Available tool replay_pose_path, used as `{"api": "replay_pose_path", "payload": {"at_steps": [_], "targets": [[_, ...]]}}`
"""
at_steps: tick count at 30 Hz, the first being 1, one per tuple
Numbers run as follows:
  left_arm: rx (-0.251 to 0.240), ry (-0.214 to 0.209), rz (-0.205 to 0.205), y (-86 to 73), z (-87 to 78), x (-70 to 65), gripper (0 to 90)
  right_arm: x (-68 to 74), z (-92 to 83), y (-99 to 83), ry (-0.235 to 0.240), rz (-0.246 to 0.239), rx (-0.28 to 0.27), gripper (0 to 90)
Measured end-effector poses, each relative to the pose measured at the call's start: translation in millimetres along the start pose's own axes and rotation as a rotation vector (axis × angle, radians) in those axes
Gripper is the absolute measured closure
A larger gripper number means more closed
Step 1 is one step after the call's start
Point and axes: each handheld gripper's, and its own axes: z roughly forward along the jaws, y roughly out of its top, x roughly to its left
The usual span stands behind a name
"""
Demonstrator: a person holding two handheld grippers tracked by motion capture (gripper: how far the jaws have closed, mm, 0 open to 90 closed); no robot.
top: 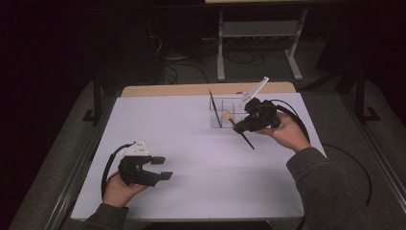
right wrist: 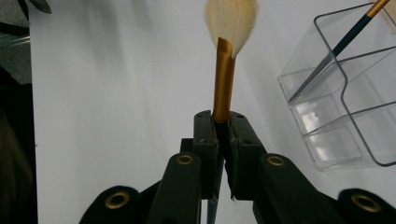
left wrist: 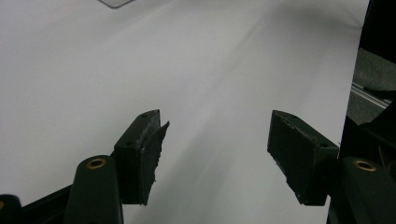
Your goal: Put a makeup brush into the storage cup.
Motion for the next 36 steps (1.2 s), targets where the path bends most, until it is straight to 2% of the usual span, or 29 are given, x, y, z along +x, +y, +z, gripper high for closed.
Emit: {"api": "replay_pose_path", "payload": {"at_steps": [5,20,21,36], "targets": [[-0.004,-0.001,-0.013,-1.1,-1.0,0.1,34.5,-4.6,-2.8,3.9,-0.006,0.004,-0.003,82.6],[-0.007,-0.008,-0.015,-2.7,-0.7,1.0,33.8,-18.0,-7.3,15.8,-0.030,0.001,-0.003,82.7],[-0.006,-0.009,-0.013,-2.8,-0.5,0.9,33.8,-18.2,-7.5,16.8,-0.029,0.014,-0.004,82.7],[-0.021,-0.006,-0.018,-3.7,-4.0,2.6,33.2,-30.1,-10.5,28.4,-0.047,0.023,-0.018,82.7]]}}
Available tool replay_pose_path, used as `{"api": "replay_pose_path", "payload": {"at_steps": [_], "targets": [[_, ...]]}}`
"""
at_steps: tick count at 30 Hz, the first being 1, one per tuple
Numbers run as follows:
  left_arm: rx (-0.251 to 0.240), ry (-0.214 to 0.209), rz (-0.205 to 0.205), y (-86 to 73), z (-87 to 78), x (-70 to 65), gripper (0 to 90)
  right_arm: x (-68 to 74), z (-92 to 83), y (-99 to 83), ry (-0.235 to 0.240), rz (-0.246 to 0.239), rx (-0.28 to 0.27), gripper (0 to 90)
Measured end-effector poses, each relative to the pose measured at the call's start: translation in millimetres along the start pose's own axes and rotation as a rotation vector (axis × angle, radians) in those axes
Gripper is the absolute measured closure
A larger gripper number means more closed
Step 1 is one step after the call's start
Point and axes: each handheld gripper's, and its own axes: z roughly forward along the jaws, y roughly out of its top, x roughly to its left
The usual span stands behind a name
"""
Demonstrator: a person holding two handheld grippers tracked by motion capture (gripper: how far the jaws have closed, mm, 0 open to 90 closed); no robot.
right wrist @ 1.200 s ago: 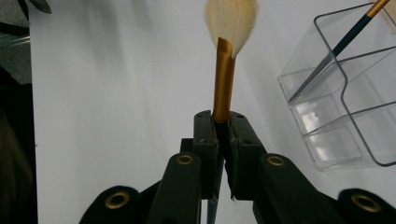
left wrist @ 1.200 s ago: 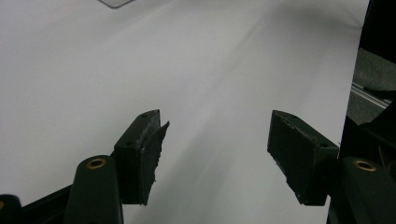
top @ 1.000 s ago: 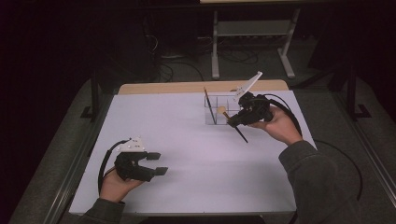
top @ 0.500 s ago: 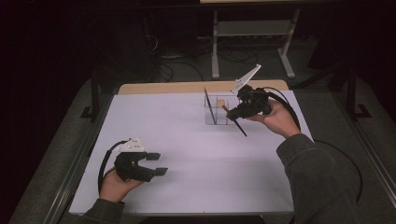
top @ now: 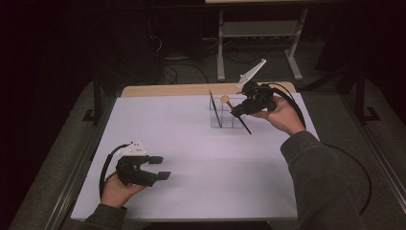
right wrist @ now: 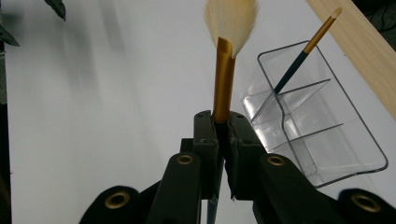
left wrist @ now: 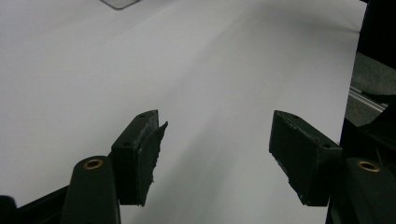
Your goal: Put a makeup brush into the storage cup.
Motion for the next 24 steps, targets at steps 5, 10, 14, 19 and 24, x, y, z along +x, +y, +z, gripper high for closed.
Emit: {"api": "replay_pose_path", "payload": {"at_steps": [5,10,14,19,24], "targets": [[0.003,-0.004,0.007,0.4,0.1,-0.2,33.0,-3.3,1.5,2.9,-0.002,-0.001,-0.004,82.7],[0.005,-0.002,0.004,0.4,0.6,-0.5,32.4,-5.6,4.5,5.6,-0.003,-0.003,0.003,82.6],[0.004,-0.004,0.006,0.0,0.2,-0.1,32.2,-8.4,3.0,10.0,-0.007,0.005,0.001,82.6],[0.000,-0.002,0.009,-0.5,-1.2,0.8,32.2,-10.7,1.8,14.7,-0.012,0.006,-0.004,82.6],[0.002,0.000,0.007,-0.9,-1.6,1.2,32.2,-15.0,3.5,17.7,-0.015,0.009,-0.004,82.6]]}}
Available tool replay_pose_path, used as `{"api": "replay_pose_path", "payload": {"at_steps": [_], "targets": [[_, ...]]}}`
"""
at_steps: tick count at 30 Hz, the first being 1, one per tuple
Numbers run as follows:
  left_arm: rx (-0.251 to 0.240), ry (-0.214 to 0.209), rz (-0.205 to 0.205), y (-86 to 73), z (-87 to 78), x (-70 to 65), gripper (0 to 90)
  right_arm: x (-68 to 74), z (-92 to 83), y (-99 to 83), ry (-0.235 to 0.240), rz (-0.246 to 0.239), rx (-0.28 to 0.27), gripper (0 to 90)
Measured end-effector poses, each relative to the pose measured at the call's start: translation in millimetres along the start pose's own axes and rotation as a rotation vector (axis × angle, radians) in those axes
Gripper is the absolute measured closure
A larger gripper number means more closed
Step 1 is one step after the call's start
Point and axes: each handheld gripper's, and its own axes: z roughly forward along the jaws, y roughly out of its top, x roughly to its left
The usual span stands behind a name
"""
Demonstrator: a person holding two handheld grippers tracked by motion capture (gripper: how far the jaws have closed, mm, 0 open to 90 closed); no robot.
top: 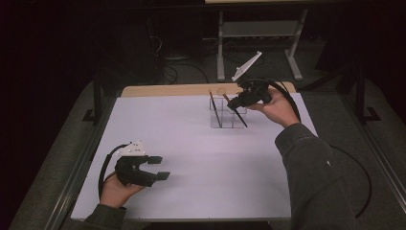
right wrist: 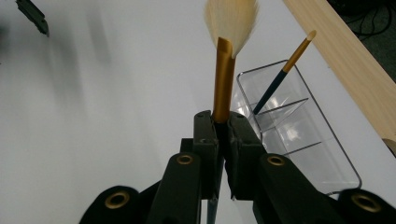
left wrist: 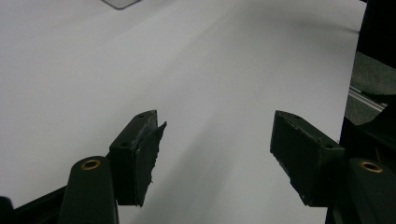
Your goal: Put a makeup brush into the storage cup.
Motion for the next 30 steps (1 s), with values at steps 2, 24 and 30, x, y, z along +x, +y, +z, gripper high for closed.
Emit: {"api": "replay_pose_path", "payload": {"at_steps": [2,24,30], "targets": [[0.003,-0.001,0.003,0.1,-0.1,0.2,32.2,-1.4,1.5,1.5,-0.005,0.002,0.001,82.6],[-0.004,-0.003,-0.003,-0.9,-3.2,2.2,32.0,-15.0,9.7,19.5,-0.035,0.004,0.003,82.6],[-0.007,-0.003,-0.009,-1.4,-3.1,2.6,32.0,-18.1,10.7,22.8,-0.048,0.022,-0.011,82.6]]}}
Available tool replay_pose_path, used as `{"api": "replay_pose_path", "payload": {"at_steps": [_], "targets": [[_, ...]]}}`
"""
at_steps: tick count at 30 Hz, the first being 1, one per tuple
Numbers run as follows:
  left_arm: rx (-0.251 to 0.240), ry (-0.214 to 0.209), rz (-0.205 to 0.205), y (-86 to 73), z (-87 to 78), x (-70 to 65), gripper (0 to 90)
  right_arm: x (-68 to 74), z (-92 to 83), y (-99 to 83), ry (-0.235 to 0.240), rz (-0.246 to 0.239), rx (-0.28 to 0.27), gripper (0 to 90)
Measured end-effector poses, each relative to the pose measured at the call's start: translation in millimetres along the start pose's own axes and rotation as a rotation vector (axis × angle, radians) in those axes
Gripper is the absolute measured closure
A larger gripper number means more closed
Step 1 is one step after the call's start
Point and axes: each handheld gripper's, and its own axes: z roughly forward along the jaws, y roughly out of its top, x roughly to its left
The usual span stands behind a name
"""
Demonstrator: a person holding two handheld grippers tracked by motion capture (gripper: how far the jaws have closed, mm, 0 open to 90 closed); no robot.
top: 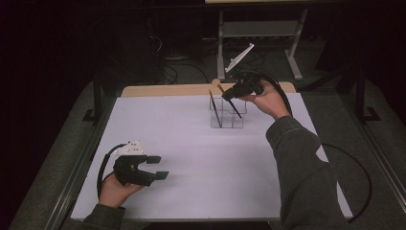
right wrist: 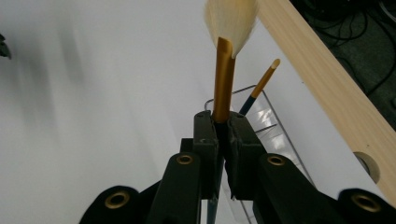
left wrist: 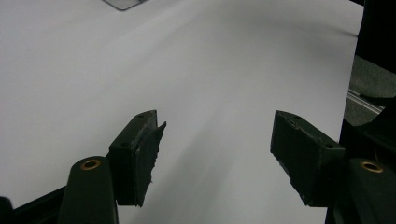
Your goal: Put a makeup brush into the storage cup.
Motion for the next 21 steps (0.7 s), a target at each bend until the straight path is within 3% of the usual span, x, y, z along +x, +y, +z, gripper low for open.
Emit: {"api": "replay_pose_path", "payload": {"at_steps": [12,21], "targets": [[0.000,-0.004,0.001,-0.4,2.0,0.6,31.7,-9.9,9.1,7.0,-0.027,0.019,-0.006,82.6],[0.005,-0.003,-0.003,-1.0,2.5,0.5,31.3,-8.9,18.5,22.3,-0.033,-0.008,-0.017,82.6]]}}
